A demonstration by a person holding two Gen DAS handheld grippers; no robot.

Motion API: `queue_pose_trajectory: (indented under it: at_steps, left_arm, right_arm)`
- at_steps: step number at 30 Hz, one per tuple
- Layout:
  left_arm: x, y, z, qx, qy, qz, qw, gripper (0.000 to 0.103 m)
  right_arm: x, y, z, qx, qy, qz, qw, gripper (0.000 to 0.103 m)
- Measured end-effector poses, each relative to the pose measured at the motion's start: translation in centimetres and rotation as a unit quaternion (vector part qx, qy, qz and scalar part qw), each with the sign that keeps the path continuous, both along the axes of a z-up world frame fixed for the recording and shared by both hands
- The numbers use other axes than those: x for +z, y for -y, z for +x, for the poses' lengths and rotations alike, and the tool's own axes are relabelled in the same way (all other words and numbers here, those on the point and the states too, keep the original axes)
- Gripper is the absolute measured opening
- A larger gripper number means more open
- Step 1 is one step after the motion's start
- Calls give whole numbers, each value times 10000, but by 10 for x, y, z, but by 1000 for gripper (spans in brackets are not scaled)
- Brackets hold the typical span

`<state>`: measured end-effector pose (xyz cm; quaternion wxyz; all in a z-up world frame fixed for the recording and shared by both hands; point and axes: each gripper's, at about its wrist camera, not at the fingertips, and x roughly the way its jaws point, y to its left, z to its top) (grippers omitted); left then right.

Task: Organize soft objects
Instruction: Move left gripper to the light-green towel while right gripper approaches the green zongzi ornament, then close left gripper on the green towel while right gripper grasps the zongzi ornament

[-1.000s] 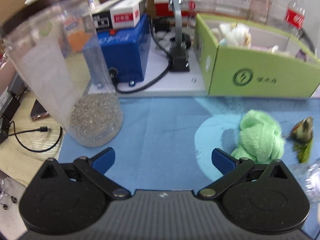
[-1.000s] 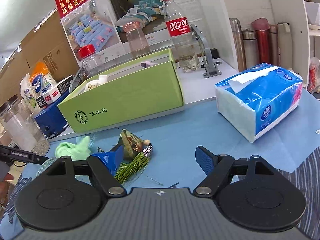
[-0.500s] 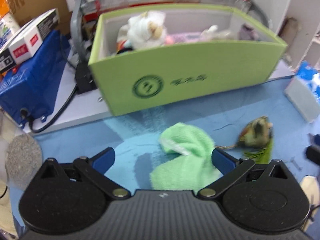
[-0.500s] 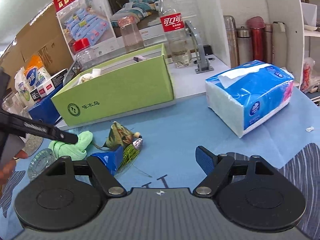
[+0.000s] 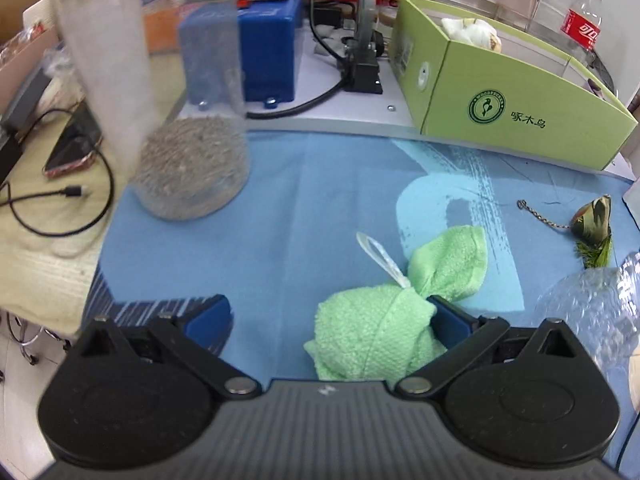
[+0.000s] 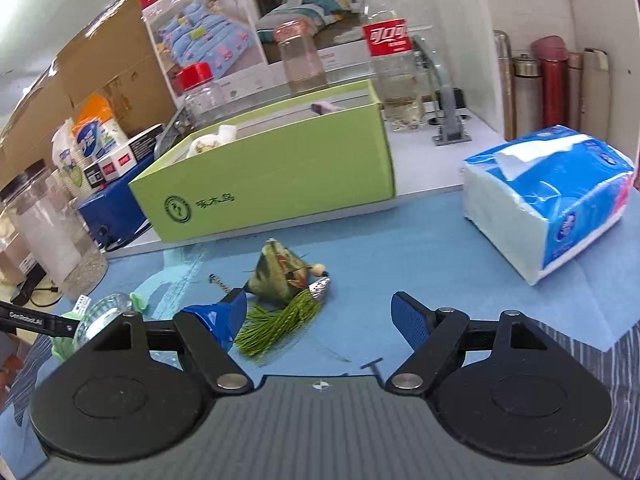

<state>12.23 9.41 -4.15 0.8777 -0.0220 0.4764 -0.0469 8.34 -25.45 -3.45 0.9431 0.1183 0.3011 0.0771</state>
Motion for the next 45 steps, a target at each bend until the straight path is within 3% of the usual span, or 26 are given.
queue_pose_trajectory:
  at_steps: [3, 8, 13, 16, 22, 27, 32, 34, 37, 39, 45]
  left_arm:
    - [3, 7, -6, -208, 74, -25, 9998, 102]
    - [-7, 31, -6, -446, 130, 331, 9984, 103]
    - [-11, 29, -18, -624, 139, 186, 9978, 103]
    - [-15, 28, -16, -585, 204, 181, 9979, 103]
    - [-17, 30, -4, -573, 470, 156, 9971, 102]
    - [-20, 30, -10, -703, 632, 302, 9951, 101]
    - [-16, 25, -12, -575, 677, 225, 9958, 85]
    - [-13, 24, -14, -560, 691, 176, 9959, 70]
    - [-9, 20, -18, -323, 677, 72, 9972, 55]
    - [-7, 16, -19, -168, 621, -31, 9979, 54]
    - [20, 5, -33, -67, 811, -26, 9967, 54]
  right_arm:
    - [0, -5, 7, 105, -51, -153, 9998, 66]
    - [-1, -19, 38, 458, -165, -611, 9969, 66]
    - [-14, -38, 73, 848, -485, -964, 9905, 66]
    - [-23, -52, 77, 987, -302, -1472, 9837, 67]
    - [-30, -44, 69, 908, 68, -1320, 9871, 69]
    - [-28, -48, 73, 830, 45, -1387, 9868, 69]
    - [-29, -50, 74, 765, 40, -1442, 9866, 69]
    - [-28, -50, 73, 778, 14, -1452, 9863, 69]
    - [-27, -48, 68, 845, 43, -1411, 9864, 58]
    - [-23, -48, 61, 876, 67, -1410, 9861, 25]
    - [1, -29, 28, 765, 383, -1245, 9885, 23]
